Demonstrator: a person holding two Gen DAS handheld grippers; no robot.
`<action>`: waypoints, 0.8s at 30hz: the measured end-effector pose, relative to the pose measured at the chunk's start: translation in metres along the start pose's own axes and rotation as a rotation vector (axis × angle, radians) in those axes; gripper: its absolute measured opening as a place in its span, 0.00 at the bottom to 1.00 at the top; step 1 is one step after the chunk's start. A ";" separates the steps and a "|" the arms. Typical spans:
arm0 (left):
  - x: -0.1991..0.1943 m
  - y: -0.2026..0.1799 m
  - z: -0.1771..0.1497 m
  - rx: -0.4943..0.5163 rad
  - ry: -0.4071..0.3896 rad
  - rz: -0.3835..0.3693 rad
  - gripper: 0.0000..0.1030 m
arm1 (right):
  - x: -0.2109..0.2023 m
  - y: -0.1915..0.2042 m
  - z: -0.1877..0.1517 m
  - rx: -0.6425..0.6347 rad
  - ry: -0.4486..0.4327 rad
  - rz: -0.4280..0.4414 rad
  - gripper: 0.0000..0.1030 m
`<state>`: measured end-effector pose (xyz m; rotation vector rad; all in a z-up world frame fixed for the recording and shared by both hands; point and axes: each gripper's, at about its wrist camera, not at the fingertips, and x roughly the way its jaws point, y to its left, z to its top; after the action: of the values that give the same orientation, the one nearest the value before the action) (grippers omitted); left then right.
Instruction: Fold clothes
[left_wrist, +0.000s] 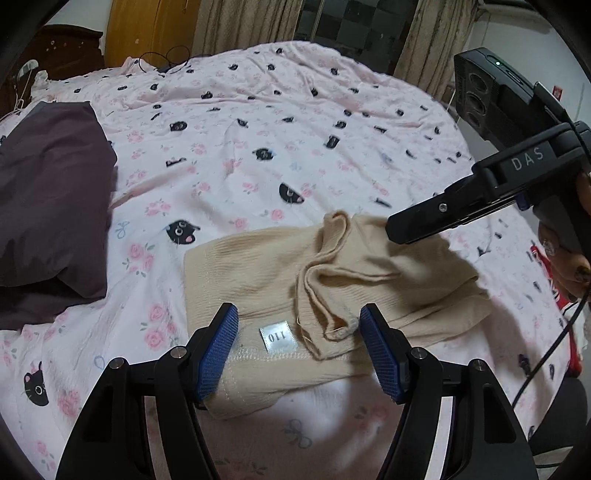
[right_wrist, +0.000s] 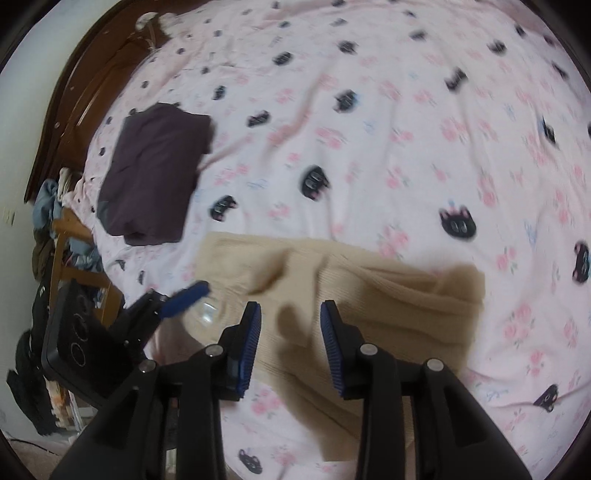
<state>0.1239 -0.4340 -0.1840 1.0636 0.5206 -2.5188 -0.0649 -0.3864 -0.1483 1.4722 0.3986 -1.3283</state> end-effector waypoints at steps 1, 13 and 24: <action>0.001 -0.001 -0.001 0.007 0.003 0.009 0.62 | 0.003 -0.004 -0.001 0.014 0.005 0.010 0.34; 0.010 0.002 -0.005 -0.002 0.039 0.018 0.62 | 0.031 0.001 0.004 0.034 0.046 0.070 0.34; 0.010 0.004 -0.005 -0.007 0.039 0.008 0.62 | 0.040 0.025 0.029 0.006 0.050 0.084 0.35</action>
<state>0.1219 -0.4367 -0.1953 1.1121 0.5339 -2.4917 -0.0463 -0.4356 -0.1658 1.5139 0.3616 -1.2290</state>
